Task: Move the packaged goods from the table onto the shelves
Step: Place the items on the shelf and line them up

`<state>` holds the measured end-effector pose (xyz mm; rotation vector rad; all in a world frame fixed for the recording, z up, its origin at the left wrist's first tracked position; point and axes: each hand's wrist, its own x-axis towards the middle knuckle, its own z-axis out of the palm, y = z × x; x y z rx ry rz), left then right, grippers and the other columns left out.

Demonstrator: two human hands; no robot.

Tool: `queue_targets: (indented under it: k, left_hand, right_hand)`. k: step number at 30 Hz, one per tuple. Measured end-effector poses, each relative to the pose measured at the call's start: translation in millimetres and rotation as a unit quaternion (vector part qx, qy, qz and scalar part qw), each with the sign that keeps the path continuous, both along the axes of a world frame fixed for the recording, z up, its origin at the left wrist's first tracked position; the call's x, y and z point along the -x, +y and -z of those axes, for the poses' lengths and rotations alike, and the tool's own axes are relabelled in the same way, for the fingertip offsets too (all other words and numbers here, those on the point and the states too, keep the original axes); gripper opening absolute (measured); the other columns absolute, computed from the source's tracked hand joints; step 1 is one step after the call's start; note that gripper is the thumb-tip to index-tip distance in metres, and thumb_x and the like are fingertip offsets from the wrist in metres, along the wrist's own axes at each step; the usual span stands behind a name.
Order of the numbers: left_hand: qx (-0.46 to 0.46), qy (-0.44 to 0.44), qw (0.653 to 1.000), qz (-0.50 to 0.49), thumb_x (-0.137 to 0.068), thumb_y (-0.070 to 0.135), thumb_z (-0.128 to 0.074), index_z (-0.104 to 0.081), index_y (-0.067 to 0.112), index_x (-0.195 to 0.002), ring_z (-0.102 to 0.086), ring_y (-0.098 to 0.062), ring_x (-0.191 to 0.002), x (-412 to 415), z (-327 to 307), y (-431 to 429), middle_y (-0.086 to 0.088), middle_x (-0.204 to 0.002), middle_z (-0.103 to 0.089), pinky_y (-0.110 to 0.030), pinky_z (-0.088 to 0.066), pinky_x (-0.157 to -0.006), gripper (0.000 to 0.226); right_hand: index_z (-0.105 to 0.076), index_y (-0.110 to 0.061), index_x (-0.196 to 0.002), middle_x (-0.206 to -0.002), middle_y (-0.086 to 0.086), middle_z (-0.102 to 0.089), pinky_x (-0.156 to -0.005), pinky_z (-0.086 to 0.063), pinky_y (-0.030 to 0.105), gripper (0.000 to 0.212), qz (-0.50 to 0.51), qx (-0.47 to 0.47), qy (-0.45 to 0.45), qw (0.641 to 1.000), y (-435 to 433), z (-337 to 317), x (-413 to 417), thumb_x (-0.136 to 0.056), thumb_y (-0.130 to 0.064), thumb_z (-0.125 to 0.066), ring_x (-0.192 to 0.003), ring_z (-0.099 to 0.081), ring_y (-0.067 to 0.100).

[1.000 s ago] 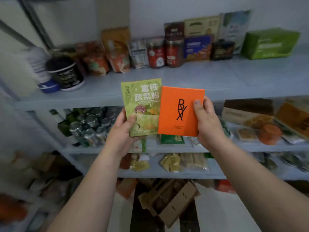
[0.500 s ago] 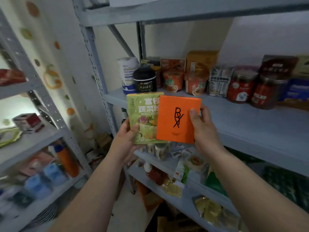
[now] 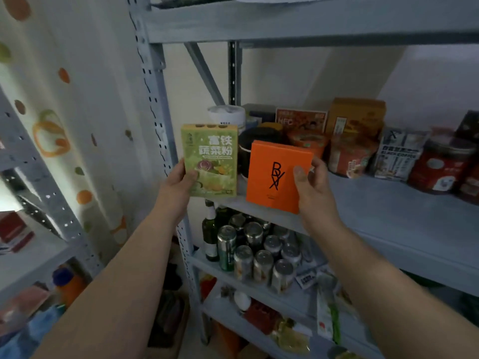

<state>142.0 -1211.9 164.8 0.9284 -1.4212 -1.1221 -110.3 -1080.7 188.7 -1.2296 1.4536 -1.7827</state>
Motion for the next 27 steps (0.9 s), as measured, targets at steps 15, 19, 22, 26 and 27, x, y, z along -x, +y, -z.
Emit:
queue_targets:
  k: [15, 19, 22, 26, 27]
  left_hand:
    - [0.048, -0.163, 0.980, 0.100, -0.108, 0.023, -0.044, -0.050, 0.047, -0.141, -0.058, -0.004, -0.123, -27.6, -3.0, -105.2, 0.023, -0.133, -0.062, -0.040, -0.045, -0.109, 0.041]
    - [0.065, -0.171, 0.979, 0.086, -0.109, 0.020, -0.042, -0.050, 0.040, -0.144, -0.056, 0.003, -0.117, -26.6, -1.3, -104.3, 0.027, -0.128, -0.060, -0.015, -0.044, -0.097, 0.041]
    - [0.082, -0.193, 0.975, 0.073, -0.109, 0.018, -0.040, -0.051, 0.039, -0.141, -0.054, 0.010, -0.106, -25.7, -2.6, -103.1, 0.032, -0.118, -0.057, 0.000, -0.038, -0.080, 0.040]
    - [0.093, -0.209, 0.971, 0.068, -0.109, 0.020, -0.039, -0.053, 0.036, -0.141, -0.056, -0.007, -0.115, -27.1, 3.0, -107.8, 0.017, -0.125, -0.062, -0.011, -0.039, -0.082, 0.039]
    - [0.095, -0.212, 0.970, 0.067, -0.109, 0.020, -0.039, -0.054, 0.036, -0.140, -0.057, -0.008, -0.114, -27.0, 4.1, -107.9, 0.017, -0.123, -0.062, -0.012, -0.039, -0.080, 0.038]
  right_hand:
    - [-0.040, -0.028, -0.136, -0.114, -0.012, -0.059, -0.073, -0.046, 0.017, 0.054, 0.071, -0.110, 0.193, 0.973, -69.8, 12.1, -33.1, -0.093, -0.032, -0.072, -0.100, -0.063, 0.013]
    - [-0.044, -0.028, -0.132, -0.113, -0.013, -0.061, -0.071, -0.045, 0.011, 0.052, 0.098, -0.109, 0.209, 0.967, -71.1, 15.8, -32.6, -0.091, -0.033, -0.074, -0.090, -0.061, 0.002]
    - [-0.045, -0.026, -0.138, -0.111, -0.015, -0.059, -0.064, -0.042, 0.002, 0.058, 0.111, -0.107, 0.215, 0.964, -71.0, 17.1, -33.7, -0.089, -0.031, -0.076, -0.086, -0.053, -0.013]
    - [-0.044, -0.023, -0.141, -0.113, -0.009, -0.061, -0.068, -0.041, 0.007, 0.066, 0.132, -0.091, 0.213, 0.964, -69.5, 21.1, -37.1, -0.086, -0.032, -0.079, -0.087, -0.057, -0.005]
    - [-0.044, -0.021, -0.140, -0.114, -0.008, -0.062, -0.069, -0.041, 0.007, 0.066, 0.135, -0.088, 0.216, 0.963, -69.7, 21.8, -37.4, -0.085, -0.031, -0.080, -0.088, -0.058, 0.000]
